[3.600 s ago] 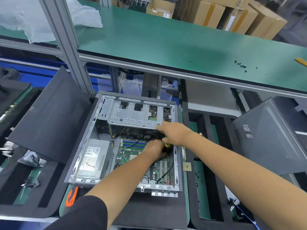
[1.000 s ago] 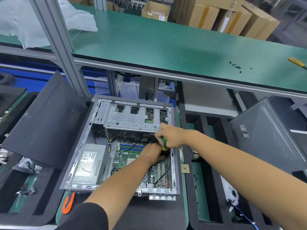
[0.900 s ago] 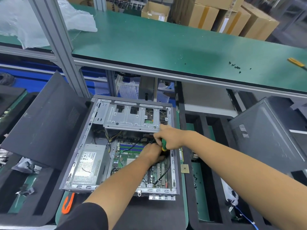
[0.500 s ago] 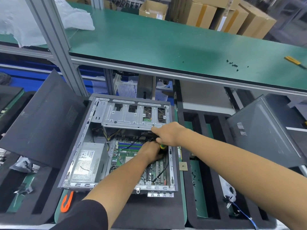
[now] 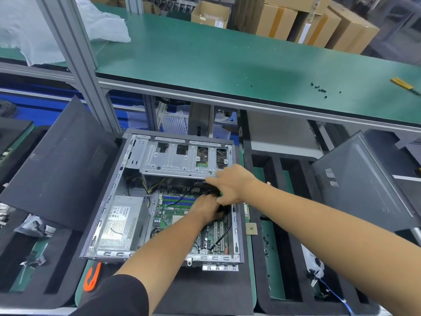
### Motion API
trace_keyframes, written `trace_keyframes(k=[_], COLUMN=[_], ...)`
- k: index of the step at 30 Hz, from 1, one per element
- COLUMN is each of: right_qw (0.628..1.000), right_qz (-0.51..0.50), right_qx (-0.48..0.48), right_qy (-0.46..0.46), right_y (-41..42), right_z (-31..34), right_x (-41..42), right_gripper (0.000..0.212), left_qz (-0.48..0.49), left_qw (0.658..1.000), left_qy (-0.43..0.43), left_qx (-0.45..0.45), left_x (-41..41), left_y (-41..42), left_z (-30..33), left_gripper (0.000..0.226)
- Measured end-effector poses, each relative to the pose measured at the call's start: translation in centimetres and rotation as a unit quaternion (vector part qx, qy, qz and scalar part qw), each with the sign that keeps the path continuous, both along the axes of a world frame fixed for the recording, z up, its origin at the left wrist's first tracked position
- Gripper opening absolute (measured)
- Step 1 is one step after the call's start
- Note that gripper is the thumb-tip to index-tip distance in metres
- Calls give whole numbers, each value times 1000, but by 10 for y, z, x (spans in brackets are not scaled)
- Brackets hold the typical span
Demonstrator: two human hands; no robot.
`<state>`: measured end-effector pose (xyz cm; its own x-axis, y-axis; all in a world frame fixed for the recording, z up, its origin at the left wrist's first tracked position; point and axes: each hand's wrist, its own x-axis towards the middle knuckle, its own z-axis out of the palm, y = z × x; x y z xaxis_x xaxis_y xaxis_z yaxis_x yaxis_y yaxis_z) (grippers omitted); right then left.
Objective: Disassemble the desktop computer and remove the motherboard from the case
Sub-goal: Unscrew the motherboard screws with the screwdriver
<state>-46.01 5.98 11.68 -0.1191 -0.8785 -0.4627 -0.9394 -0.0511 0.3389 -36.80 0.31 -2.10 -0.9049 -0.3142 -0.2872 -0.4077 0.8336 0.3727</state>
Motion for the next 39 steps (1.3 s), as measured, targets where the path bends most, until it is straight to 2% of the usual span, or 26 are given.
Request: trace_keyframes(k=[2,5,7,10,14,16,18,20,22,26,29,32,34,37,39], right_qw=[1000,999,996,973,937,946,978,998,999,999,987,951,934,937,947], right_qz=[-13,-36,-58,-141,-162,-141,-101,-48,-29,-24,-92,-157,-168,-147,-139], right_qx=[-8,-1,22,21,40,42,29,7,-14,-7,21,31,56,78,60], right_qy=[23,-13,-66,-180,-308,-288,-178,-30,15,-28,-131,-263,-311,-306,-282], right_y=[-2,-5,-6,-4,2,2,-1,-3,-3,-4,-3,0,0,0,-1], right_z=[-3,-7,-4,-1,2,2,-1,-2,-3,-8,-3,0,1,1,0], right_x=[7,7,4,-6,-12,-10,-6,-2,1,-1,-10,-16,-14,-9,-8], right_gripper=[49,38,28,9,19,21,27,43,50,35,13,15,19,20,24], left_qz=[15,23,19,0,3,5,2,8,12,9,-3,-14,-6,13,20], left_qw=[1000,999,1000,1000,1000,1000,1000,1000,1000,1000,1000,1000,1000,999,999], left_qy=[-1,1,2,5,-4,-5,0,-3,-17,-15,-6,-13,-15,-19,-14], left_qx=[13,23,16,1,4,4,5,7,8,8,-7,-16,-5,28,36], left_x=[1,0,0,-1,-2,-2,-2,-2,-2,-2,-2,-3,-3,-2,-2], left_y=[0,0,0,-1,-1,-1,0,0,0,0,-1,-1,-1,0,-1], left_z=[-1,-3,-3,-2,-2,-2,-1,-1,0,-1,-2,-1,0,1,0], left_gripper=[30,28,29,32,34,35,33,31,31,29,31,33,34,19,18])
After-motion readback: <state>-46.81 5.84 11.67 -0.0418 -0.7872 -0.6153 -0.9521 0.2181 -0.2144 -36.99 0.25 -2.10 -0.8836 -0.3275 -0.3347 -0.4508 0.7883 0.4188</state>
